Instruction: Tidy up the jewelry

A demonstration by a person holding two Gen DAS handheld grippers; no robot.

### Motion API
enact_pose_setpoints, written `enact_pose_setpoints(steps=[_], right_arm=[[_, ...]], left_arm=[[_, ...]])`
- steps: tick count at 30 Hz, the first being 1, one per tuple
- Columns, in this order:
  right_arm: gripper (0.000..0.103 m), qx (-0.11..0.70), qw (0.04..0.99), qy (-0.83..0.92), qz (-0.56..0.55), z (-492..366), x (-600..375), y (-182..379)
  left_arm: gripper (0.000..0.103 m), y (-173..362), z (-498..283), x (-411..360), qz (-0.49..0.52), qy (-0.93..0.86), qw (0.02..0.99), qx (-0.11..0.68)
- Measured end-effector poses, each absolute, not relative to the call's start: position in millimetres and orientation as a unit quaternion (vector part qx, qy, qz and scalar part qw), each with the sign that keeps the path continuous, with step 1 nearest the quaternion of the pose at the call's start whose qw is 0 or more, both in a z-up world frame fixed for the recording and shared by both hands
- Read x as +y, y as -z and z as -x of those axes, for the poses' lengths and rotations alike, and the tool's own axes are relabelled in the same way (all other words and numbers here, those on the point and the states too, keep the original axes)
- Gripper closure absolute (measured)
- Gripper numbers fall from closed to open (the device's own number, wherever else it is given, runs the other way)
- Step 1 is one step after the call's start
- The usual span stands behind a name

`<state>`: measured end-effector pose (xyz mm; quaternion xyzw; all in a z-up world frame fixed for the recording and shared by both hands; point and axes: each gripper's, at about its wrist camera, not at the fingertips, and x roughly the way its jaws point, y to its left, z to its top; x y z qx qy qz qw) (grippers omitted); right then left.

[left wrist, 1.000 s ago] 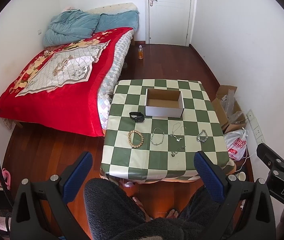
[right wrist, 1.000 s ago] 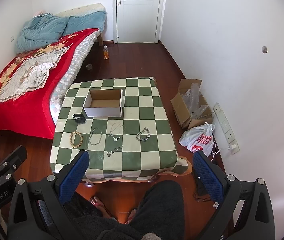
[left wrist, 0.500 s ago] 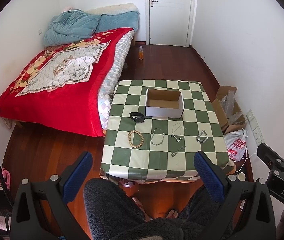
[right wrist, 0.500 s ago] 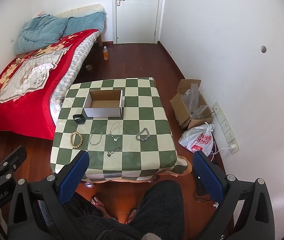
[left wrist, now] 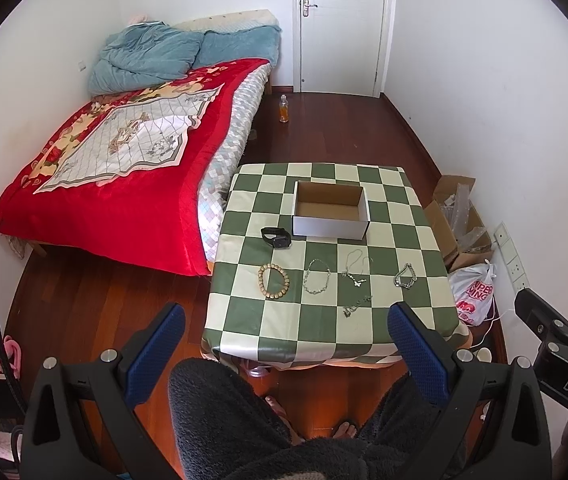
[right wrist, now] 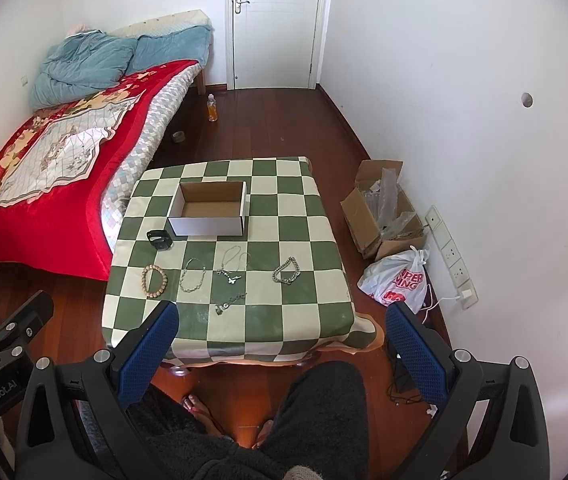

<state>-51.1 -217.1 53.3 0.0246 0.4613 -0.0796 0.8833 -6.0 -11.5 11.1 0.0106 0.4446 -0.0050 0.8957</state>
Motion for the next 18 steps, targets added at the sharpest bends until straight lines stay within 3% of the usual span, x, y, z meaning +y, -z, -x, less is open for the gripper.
enact_pose_setpoints(steps=[18], right_arm=[[0.000,0.460,0.882,0.099,-0.025,47,-212,-39]], left_arm=[[0.000,6,-26,-7,-0.026,-0.035,0.900,0.433]])
